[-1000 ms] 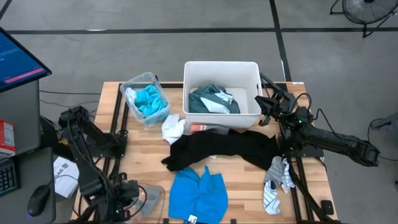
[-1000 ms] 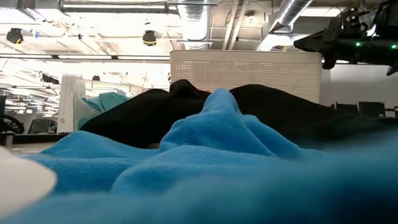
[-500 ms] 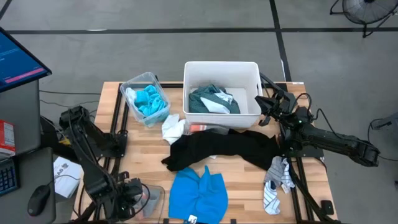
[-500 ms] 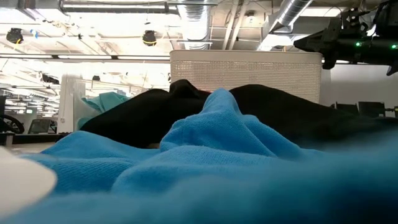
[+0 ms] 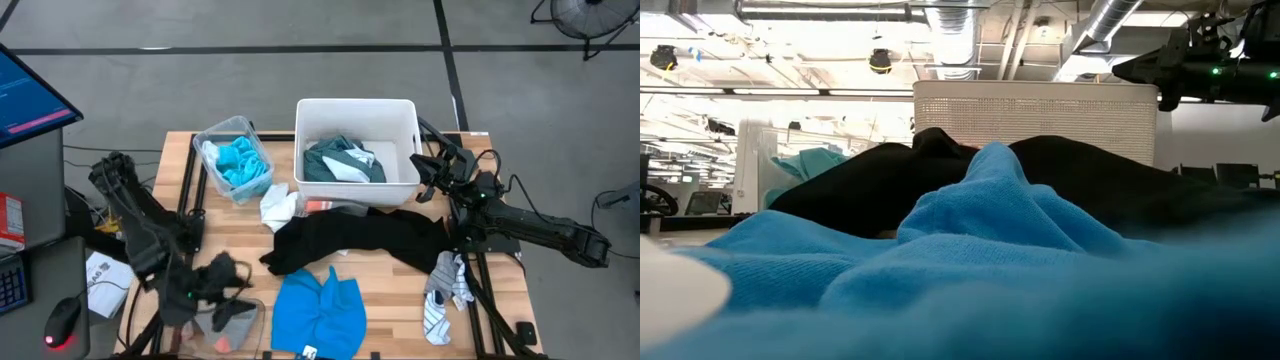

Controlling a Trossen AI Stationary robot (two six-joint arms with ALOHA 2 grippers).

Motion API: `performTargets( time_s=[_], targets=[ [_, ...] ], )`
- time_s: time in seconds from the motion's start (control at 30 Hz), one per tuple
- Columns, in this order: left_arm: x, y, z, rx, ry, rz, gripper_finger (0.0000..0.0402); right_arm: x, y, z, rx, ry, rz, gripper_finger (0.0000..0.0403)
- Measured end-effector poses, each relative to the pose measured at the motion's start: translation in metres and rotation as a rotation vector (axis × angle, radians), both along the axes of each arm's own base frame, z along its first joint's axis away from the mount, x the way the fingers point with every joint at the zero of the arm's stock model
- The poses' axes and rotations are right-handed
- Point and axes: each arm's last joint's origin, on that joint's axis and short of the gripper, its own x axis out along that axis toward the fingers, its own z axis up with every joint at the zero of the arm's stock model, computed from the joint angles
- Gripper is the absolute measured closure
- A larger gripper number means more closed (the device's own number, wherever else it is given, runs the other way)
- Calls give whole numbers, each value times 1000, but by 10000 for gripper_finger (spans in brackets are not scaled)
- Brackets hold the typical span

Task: Pick & Place Cloths
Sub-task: Put the blue shorts into the transparent container

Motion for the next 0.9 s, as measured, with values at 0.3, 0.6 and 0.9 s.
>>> performTargets(
  time_s=[0.3, 0.6, 0.9],
  targets=[
    [95, 29, 7, 440, -301, 31, 142, 0, 0, 0, 0, 0, 0, 365],
    [158, 34, -73, 671, -91, -159, 127, 0, 0, 0, 0, 0, 0, 365],
    [179, 16, -140, 653, 23, -304, 96, 0, 0, 0, 0, 1, 0, 365]
  ],
)
